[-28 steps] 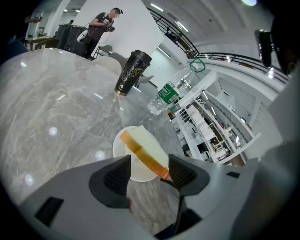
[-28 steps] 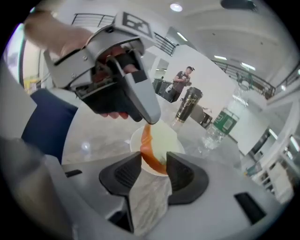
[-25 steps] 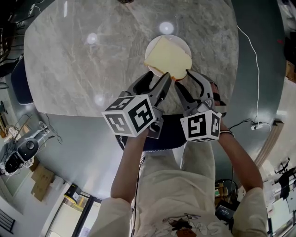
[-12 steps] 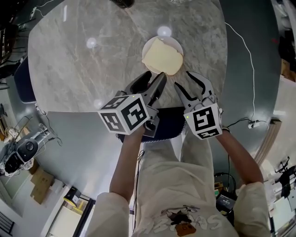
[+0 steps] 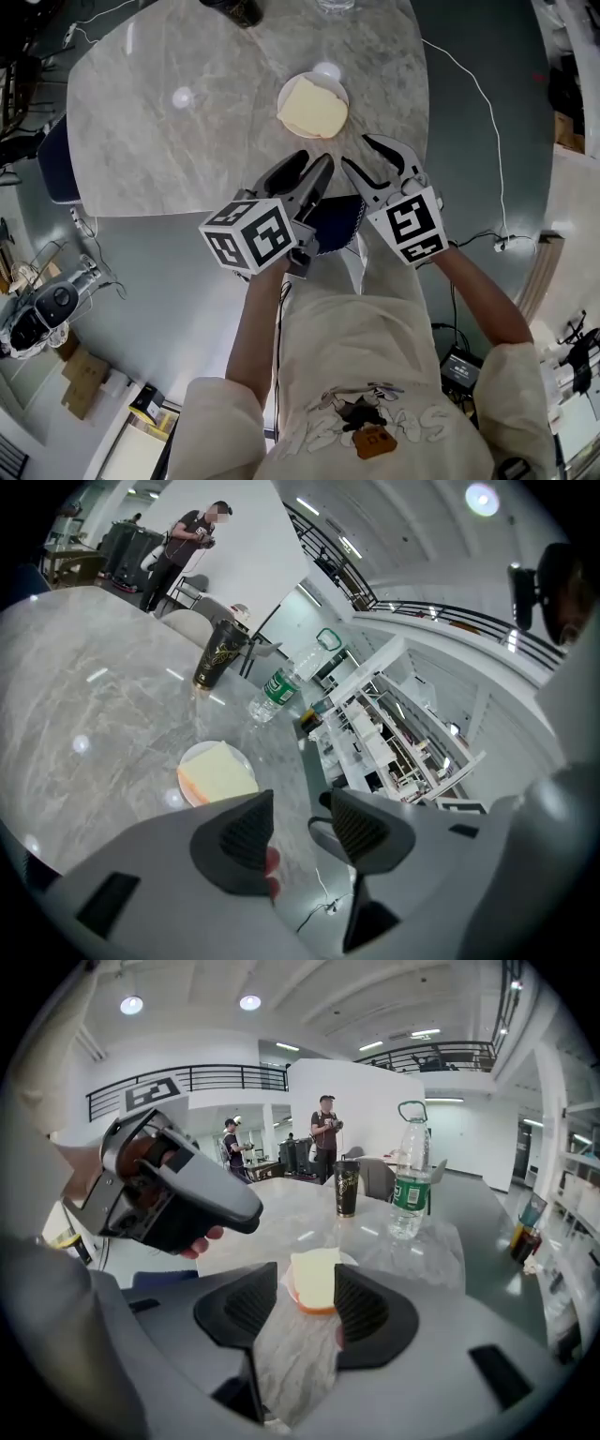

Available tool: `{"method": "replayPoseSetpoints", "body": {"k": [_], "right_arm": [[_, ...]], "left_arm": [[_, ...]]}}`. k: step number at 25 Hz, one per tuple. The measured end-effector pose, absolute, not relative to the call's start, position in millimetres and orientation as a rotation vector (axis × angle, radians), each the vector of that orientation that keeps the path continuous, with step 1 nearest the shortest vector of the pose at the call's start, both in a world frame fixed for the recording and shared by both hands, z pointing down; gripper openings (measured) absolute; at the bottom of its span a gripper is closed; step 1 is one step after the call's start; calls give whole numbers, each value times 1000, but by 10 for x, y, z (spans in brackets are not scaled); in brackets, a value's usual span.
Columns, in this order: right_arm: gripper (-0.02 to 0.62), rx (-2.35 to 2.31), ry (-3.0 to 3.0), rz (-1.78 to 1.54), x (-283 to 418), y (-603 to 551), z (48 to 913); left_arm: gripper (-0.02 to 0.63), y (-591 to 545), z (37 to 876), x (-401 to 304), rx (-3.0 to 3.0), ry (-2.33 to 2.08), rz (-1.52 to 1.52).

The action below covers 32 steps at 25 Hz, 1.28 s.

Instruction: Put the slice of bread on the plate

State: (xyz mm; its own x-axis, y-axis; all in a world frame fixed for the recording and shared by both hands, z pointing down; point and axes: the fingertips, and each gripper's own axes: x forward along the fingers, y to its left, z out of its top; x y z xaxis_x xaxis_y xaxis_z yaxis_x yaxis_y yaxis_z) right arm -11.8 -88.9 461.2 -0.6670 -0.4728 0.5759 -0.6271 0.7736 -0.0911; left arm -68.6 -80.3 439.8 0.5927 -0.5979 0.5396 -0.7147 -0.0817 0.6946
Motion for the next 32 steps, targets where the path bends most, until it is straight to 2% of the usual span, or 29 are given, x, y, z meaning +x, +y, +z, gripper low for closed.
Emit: {"method": "replayPoseSetpoints", "body": {"k": [6, 8, 14, 20, 22, 24, 25, 26, 28, 32], "right_arm": [[192, 789, -2465, 445, -13, -755, 4242], [139, 786, -2469, 462, 12, -698, 4109], [137, 776, -2494, 560, 130, -566, 3784], [137, 763, -2518, 613, 259, -247, 3577], [136, 766, -2534, 622, 285, -133, 3442], [137, 793, -2555, 613, 318, -44, 3287], [131, 820, -2565, 598, 343, -3, 3211], [86, 857, -2574, 578, 376, 48, 3140], [8, 937, -2592, 548, 446, 168, 3027], [6, 999, -2638, 607, 444, 336, 2951]], "left_arm": [[196, -549, 4023, -583, 1815, -1120, 170], [139, -490, 3882, -607, 1829, -1138, 165], [138, -376, 3358, -574, 1922, -1169, 142], [137, -49, 3181, -436, 1952, -1167, 137], [87, 67, 3151, -436, 1938, -1190, 140], [68, 187, 3121, -431, 1917, -1219, 140], [33, 253, 3110, -417, 1908, -1234, 141], [11, 334, 3105, -391, 1902, -1244, 146], [11, 509, 3114, -303, 1908, -1252, 168], [11, 700, 3183, -143, 1935, -1225, 202]]}}
